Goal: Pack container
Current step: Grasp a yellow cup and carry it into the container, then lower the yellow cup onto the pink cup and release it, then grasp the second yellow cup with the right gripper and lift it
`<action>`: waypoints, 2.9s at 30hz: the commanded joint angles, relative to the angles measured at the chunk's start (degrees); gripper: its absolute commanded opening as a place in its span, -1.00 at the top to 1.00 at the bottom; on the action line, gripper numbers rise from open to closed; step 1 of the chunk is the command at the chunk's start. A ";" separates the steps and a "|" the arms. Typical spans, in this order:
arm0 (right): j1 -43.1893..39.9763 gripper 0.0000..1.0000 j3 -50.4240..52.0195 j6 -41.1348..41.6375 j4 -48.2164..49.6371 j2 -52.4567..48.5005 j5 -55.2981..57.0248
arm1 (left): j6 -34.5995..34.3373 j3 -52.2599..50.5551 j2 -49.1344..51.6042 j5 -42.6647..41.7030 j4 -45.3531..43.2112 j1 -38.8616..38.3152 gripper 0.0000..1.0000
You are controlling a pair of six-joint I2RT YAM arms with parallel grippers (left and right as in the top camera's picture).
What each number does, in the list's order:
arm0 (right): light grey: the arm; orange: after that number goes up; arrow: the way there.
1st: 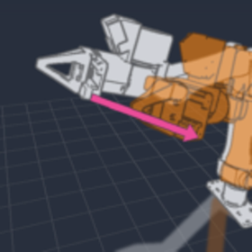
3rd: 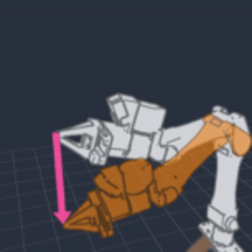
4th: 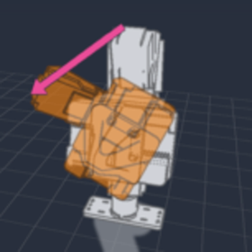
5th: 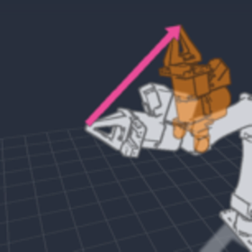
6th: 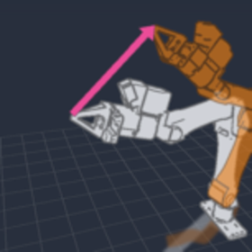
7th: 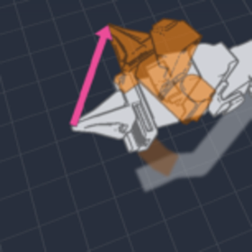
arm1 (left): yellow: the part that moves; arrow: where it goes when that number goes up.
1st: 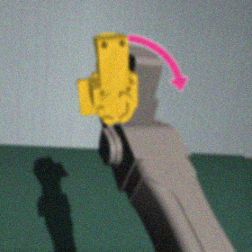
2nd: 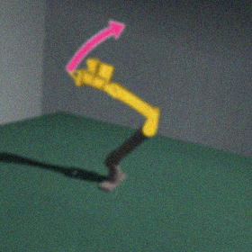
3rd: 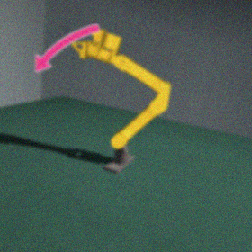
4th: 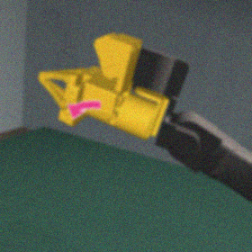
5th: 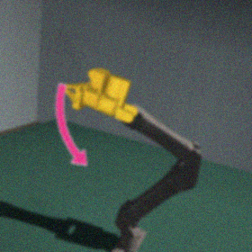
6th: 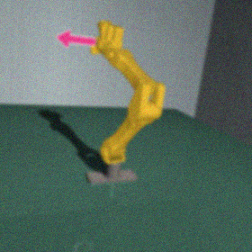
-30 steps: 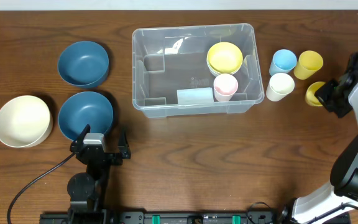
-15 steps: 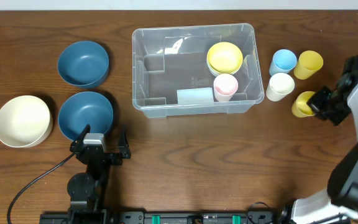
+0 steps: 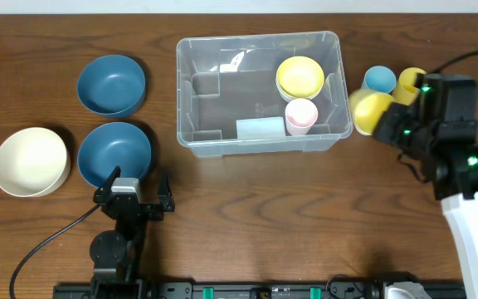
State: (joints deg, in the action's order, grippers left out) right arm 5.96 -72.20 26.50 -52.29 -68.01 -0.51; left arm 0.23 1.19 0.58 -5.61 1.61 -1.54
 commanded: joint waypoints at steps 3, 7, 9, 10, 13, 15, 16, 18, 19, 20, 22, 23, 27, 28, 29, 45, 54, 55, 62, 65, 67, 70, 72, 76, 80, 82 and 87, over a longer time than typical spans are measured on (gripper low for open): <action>7.04 0.97 -0.22 1.07 5.29 -3.43 0.74 | 0.74 -0.96 -0.35 -0.83 1.99 0.28 -0.96; 8.92 0.97 -0.22 1.77 8.28 -9.11 0.70 | 0.74 -0.96 -0.35 -0.83 1.99 0.28 -0.96; 9.27 0.97 -0.22 1.77 9.22 -12.28 0.63 | 0.74 -0.96 -0.35 -0.83 1.99 0.28 -0.96; 9.42 0.98 -0.22 1.75 9.53 -13.97 0.66 | 0.74 -0.96 -0.35 -0.83 1.99 0.28 -0.96; 9.49 0.97 -0.22 1.75 10.58 -18.10 0.02 | 0.74 -0.96 -0.35 -0.83 1.99 0.28 -0.96; 9.49 0.97 -0.22 1.75 11.23 -20.09 -0.72 | 0.74 -0.96 -0.35 -0.83 1.99 0.28 -0.96; 9.49 0.97 -0.22 1.75 11.52 -21.05 -1.40 | 0.74 -0.96 -0.35 -0.83 1.99 0.28 -0.96; 9.55 0.98 -0.22 1.75 11.85 -22.16 -1.75 | 0.74 -0.96 -0.35 -0.85 1.99 0.28 -0.96; 9.60 0.97 -0.22 1.73 12.02 -22.58 -1.90 | 0.74 -0.96 -0.35 -0.83 1.99 0.28 -0.96; 9.66 0.98 -0.22 1.70 12.24 -23.08 -1.99 | 0.74 -0.96 -0.35 -0.85 1.99 0.28 -0.96; 9.81 0.97 -0.22 1.40 12.72 -23.89 -2.40 | 0.74 -0.96 -0.35 -0.83 1.99 0.28 -0.96; 9.88 0.97 -0.22 1.29 12.94 -24.17 -2.62 | 0.74 -0.96 -0.35 -0.83 1.99 0.28 -0.96; 9.86 0.26 -0.22 1.29 13.86 -25.03 -2.89 | 0.74 -0.96 -0.35 -0.83 1.99 0.28 -0.96; 9.86 0.04 -0.22 1.27 14.08 -25.03 -2.89 | 0.74 -0.96 -0.35 -0.83 1.99 0.28 -0.96; 9.86 -0.12 -0.22 1.11 14.27 -25.00 -2.89 | 0.74 -0.96 -0.35 -0.85 1.99 0.28 -0.96; 8.50 -0.60 -11.72 -3.45 7.48 -22.21 -0.83 | 0.74 -0.96 -0.35 -0.83 1.99 0.28 -0.96; -3.72 -0.82 -18.38 -4.92 3.58 -21.22 10.95 | 0.74 -0.96 -0.35 -0.83 1.99 0.28 -0.96; -6.23 -0.82 -18.38 -4.68 3.76 -21.66 11.04 | 0.74 -0.96 -0.35 -0.83 1.99 0.28 -0.96; -18.25 -0.82 -18.38 -4.72 6.75 -28.30 6.95 | 0.74 -0.96 -0.35 -0.83 1.99 0.28 -0.96; -20.72 -0.80 -18.38 -4.70 8.79 -32.06 4.66 | 0.74 -0.96 -0.35 -0.83 1.99 0.28 -0.96; -21.84 -0.80 -18.38 -4.70 10.40 -34.82 3.58 | 0.74 -0.96 -0.35 -0.83 1.99 0.28 -0.96; -22.67 -0.79 -18.38 -4.63 11.98 -39.06 3.17 | 0.74 -0.96 -0.35 -0.83 1.99 0.28 -0.96; -22.73 -0.79 -18.38 -4.66 12.87 -41.53 3.19 | 0.74 -0.96 -0.35 -0.83 1.99 0.28 -0.96; -22.84 -0.75 -18.38 -4.20 14.73 -45.57 3.26 | 0.74 -0.96 -0.35 -0.83 1.99 0.28 -0.96; -22.95 -0.56 -18.38 -3.82 15.34 -48.52 3.32 | 0.74 -0.96 -0.35 -0.83 1.99 0.28 -0.96; -22.95 -0.47 -18.38 -3.80 15.43 -49.86 3.48 | 0.74 -0.96 -0.35 -0.83 1.99 0.28 -0.96; -22.95 0.28 -18.32 -3.39 15.26 -51.52 3.76 | 0.74 -0.96 -0.35 -0.85 1.99 0.28 -0.96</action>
State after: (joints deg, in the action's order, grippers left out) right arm -16.60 -90.15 22.46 -37.01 -118.63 2.87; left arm 0.23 1.19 0.58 -5.61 1.58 -1.54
